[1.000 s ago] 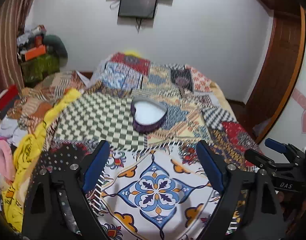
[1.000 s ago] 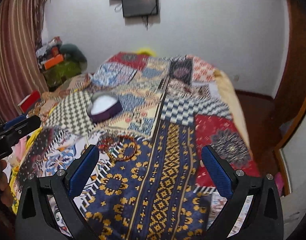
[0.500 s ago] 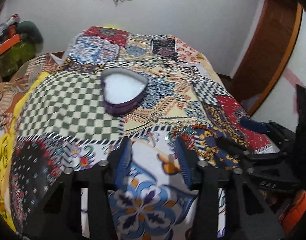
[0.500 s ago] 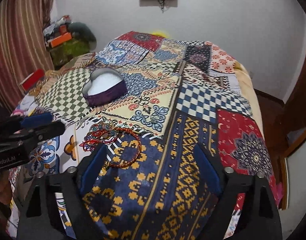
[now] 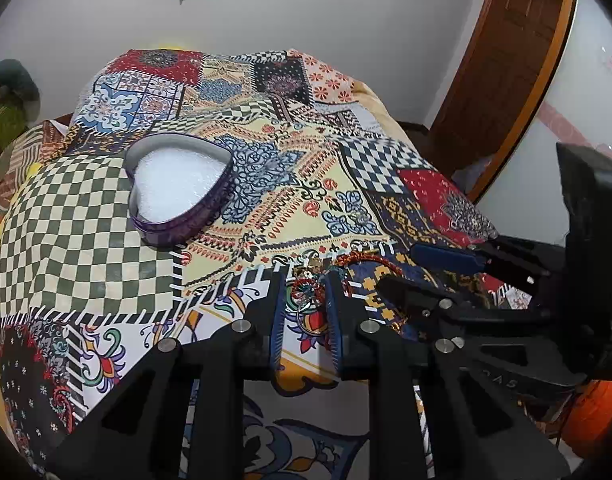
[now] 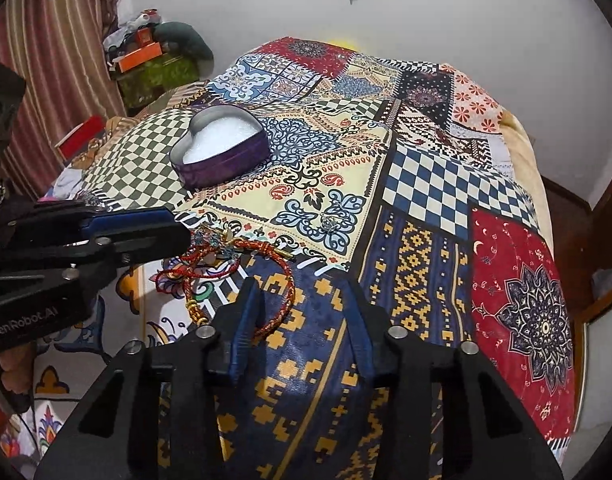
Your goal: Organize jewelry
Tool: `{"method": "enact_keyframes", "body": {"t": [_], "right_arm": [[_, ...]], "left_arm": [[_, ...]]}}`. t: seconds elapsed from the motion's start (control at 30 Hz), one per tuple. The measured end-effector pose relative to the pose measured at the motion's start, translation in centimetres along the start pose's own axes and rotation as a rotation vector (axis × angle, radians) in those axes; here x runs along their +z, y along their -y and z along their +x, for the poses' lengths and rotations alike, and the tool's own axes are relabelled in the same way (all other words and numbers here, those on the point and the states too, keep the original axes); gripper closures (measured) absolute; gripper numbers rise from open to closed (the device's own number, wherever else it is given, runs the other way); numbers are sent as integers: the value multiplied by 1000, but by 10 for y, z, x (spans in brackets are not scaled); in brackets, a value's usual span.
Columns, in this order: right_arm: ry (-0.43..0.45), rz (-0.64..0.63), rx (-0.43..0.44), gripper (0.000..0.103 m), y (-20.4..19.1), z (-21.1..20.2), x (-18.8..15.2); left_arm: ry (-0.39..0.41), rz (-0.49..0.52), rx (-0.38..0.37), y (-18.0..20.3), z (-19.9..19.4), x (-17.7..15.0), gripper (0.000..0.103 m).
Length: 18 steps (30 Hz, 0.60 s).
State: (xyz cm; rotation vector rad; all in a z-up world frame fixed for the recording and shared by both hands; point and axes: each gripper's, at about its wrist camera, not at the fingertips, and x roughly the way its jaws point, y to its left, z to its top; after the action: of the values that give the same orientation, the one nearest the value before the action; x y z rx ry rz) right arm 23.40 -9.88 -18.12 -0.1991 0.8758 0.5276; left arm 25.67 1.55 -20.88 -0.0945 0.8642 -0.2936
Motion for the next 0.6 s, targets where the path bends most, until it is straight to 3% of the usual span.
{"method": "enact_keyframes", "body": {"t": [0.13, 0.23, 0.37, 0.6], "right_arm": [[6, -1, -4, 73, 4, -1, -3], [11, 3, -14, 81, 5, -2, -5], [16, 21, -23, 92, 9, -4, -8], [18, 58, -38, 96, 17, -12, -15]], "left_arm": [[-14, 13, -2, 1, 3, -1, 84], [-26, 25, -3, 2, 7, -1, 93], [-3, 50, 11, 7, 5, -3, 95], [61, 61, 29, 11, -15, -3, 98]]}}
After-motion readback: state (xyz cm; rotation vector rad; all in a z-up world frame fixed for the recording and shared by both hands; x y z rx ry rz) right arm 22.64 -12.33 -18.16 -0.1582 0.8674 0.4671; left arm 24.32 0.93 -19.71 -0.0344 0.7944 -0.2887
